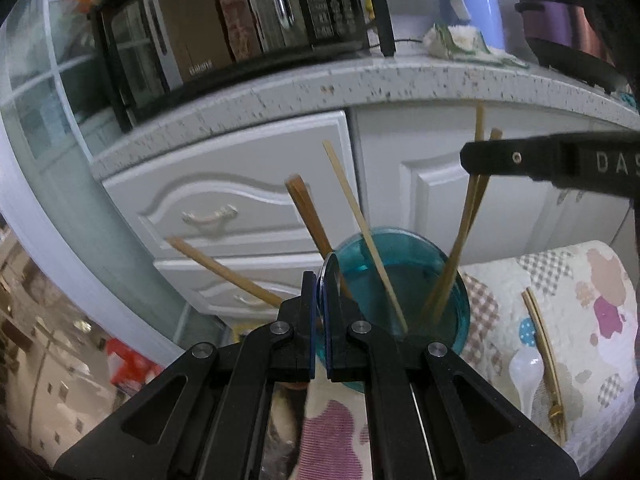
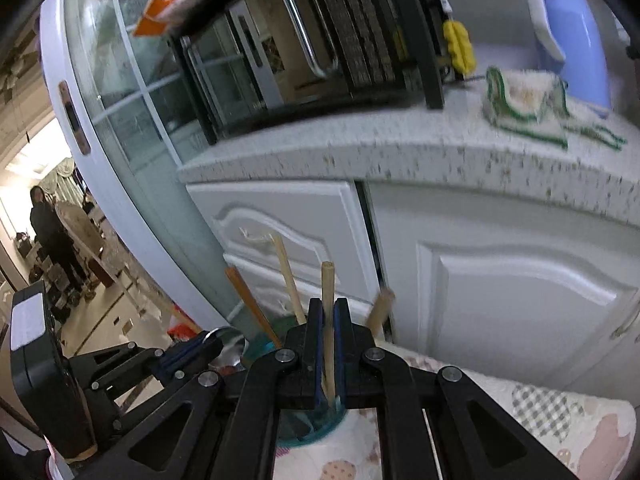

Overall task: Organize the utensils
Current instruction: 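Lower the spoon and chopstick into the cup and open both tools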

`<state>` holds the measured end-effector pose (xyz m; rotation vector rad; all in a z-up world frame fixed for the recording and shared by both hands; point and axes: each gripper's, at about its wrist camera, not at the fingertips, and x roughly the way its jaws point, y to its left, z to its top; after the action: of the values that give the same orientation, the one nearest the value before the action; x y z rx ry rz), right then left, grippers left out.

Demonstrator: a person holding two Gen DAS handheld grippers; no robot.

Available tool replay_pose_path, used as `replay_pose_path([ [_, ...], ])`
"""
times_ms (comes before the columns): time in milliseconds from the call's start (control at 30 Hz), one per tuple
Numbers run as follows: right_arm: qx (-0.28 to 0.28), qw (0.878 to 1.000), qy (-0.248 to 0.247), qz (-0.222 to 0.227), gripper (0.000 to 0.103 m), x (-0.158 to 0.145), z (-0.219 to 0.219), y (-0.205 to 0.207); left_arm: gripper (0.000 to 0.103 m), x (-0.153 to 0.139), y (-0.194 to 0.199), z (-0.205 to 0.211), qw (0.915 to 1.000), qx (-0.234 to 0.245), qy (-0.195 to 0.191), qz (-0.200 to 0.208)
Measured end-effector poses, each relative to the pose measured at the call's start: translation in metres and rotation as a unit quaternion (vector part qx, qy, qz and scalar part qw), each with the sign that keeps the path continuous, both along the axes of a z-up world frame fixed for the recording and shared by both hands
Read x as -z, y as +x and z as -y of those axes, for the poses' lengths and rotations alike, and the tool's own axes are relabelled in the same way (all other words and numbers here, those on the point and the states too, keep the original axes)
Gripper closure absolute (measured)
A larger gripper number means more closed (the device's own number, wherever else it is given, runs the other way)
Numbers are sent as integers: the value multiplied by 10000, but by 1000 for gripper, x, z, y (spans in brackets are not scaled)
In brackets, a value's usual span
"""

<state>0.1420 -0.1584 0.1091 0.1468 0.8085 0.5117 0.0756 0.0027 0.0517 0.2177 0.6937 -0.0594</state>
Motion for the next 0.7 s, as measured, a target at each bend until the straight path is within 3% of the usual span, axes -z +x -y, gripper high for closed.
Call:
replay_pose_path([
  [167, 6, 9992, 225, -323, 98, 10, 17, 0, 100, 8, 2, 1, 9994, 13, -238, -232],
  [300, -19, 9983, 291, -501, 94, 11, 23, -3, 99, 9, 3, -7, 9970, -63, -649, -415],
  [367, -26, 9983, 290, -510, 92, 9, 27, -8, 92, 6, 2, -14, 9947, -104, -892, -496],
  [433, -2, 9980, 353, -517, 85, 5, 33, -15, 75, 2, -1, -20, 9917, -85, -1160, -554],
  [500, 36, 9980, 395, -502, 74, 1, 38, -19, 70, -5, -7, -25, 9892, -31, -1361, -539],
  [600, 95, 9978, 477, -453, 69, -4, 48, -30, 62, -12, -13, -32, 9851, -26, -1626, -564],
  [700, 92, 9977, 508, -434, 67, -6, 52, -38, 61, -18, -19, -38, 9821, -61, -1792, -576],
])
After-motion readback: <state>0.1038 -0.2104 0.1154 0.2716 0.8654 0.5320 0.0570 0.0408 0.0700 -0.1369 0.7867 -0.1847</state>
